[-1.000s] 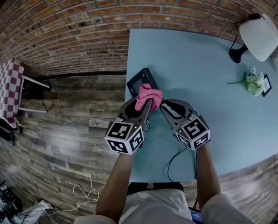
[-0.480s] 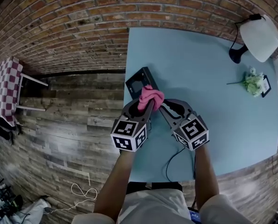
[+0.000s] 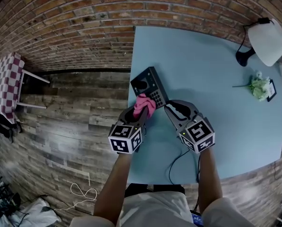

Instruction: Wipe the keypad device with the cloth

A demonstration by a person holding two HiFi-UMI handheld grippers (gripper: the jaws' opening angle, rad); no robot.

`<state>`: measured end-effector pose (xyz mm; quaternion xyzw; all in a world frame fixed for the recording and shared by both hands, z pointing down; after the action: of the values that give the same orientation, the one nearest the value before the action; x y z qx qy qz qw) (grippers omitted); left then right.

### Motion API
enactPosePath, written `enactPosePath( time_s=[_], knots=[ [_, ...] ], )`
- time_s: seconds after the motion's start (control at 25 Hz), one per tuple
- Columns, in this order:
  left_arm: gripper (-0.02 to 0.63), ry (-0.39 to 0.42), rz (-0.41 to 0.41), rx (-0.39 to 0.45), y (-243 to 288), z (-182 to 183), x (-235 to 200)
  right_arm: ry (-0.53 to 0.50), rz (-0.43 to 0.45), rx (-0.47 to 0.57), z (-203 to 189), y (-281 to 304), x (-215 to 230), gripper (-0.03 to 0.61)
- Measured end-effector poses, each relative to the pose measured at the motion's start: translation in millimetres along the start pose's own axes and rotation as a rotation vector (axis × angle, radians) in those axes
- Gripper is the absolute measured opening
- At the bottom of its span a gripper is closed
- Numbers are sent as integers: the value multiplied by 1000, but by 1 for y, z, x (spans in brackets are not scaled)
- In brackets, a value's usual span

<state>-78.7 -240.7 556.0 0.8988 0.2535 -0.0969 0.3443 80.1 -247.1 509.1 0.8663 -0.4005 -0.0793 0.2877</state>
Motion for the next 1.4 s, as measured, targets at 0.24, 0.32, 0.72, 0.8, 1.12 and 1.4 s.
enactPosePath(
  time_s=[0.24,0.32,0.72,0.8,1.12,1.4],
  knots=[
    [166,-46,13,-27,-2,-14,-14,-1,-7,-6,-1,0,0,81],
    [166,-42,28,-45,-2,-17,-17,-1,-10,-11,-1,1,0,81],
    [167,83,111,-166,-5,-24,-29,-14,-121,-83,2,1,-3,81],
    [169,99,106,-156,-14,-19,-27,15,-165,-80,6,-8,-4,81],
    [169,125,29,-22,-85,-19,-13,97,-325,-41,13,-77,-49,80],
    [169,182,-14,106,-162,-10,10,179,-365,70,17,-145,-121,80]
  ],
)
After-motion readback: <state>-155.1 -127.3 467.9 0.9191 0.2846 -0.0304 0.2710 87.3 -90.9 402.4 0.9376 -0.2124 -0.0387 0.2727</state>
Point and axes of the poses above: the fingertips, and each gripper's own axes: y forward along the fingers, x to its right, z out of its top, the point moved 6 cm from there along -y, backward along the fingers, and after that the axes turned 7 degrees about -x, right-handed, at the moved point
